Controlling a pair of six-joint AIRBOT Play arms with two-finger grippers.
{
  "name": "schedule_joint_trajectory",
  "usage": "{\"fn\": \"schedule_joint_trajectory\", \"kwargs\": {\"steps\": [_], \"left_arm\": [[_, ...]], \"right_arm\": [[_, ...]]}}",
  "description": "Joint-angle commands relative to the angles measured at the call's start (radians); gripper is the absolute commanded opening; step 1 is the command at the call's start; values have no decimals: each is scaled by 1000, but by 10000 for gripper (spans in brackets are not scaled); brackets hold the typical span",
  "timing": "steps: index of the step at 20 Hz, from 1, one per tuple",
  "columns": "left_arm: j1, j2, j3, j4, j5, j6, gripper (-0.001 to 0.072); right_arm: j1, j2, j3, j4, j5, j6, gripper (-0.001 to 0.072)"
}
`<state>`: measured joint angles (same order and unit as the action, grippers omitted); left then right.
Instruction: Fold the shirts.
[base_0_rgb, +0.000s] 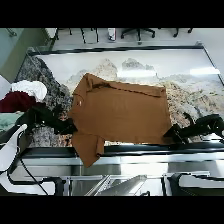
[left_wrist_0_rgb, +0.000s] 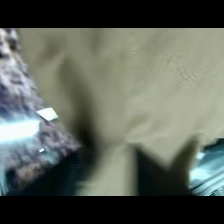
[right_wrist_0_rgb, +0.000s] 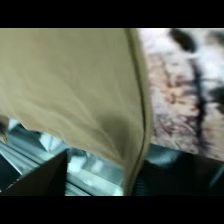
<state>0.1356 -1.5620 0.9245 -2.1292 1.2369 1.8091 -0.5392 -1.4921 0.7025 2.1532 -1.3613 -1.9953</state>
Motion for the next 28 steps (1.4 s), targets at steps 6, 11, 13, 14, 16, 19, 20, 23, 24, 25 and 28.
{"fn": "schedule_joint_trajectory", "kwargs": {"steps": [6,11,13,14,16,19,20,23,24,25,28], "left_arm": [[-54,29,245,-46,110,3,16],[-88,314,616,-130,95,4,17],[-87,440,812,-197,50,4,17],[-87,491,903,-204,24,3,17],[-88,584,1080,-203,-30,-32,17],[-87,713,1220,-200,-135,-84,17],[-87,752,1221,-195,-165,-84,17],[-87,871,1114,-127,-219,-102,17],[-87,898,1062,-81,-216,-131,17],[-87,919,999,-35,-214,-169,17],[-87,907,808,-18,-169,-188,17]], "right_arm": [[19,8,80,288,-21,-131,22],[19,305,437,451,-46,-118,22],[19,467,630,474,2,-118,21],[19,549,723,473,47,-118,21],[19,708,855,465,184,-119,21],[19,896,945,413,425,-129,21],[19,939,957,394,485,-130,21],[19,980,963,375,537,-129,21],[19,965,963,375,506,-124,21],[19,937,962,375,460,-108,20],[19,813,926,409,284,-58,19]]}}
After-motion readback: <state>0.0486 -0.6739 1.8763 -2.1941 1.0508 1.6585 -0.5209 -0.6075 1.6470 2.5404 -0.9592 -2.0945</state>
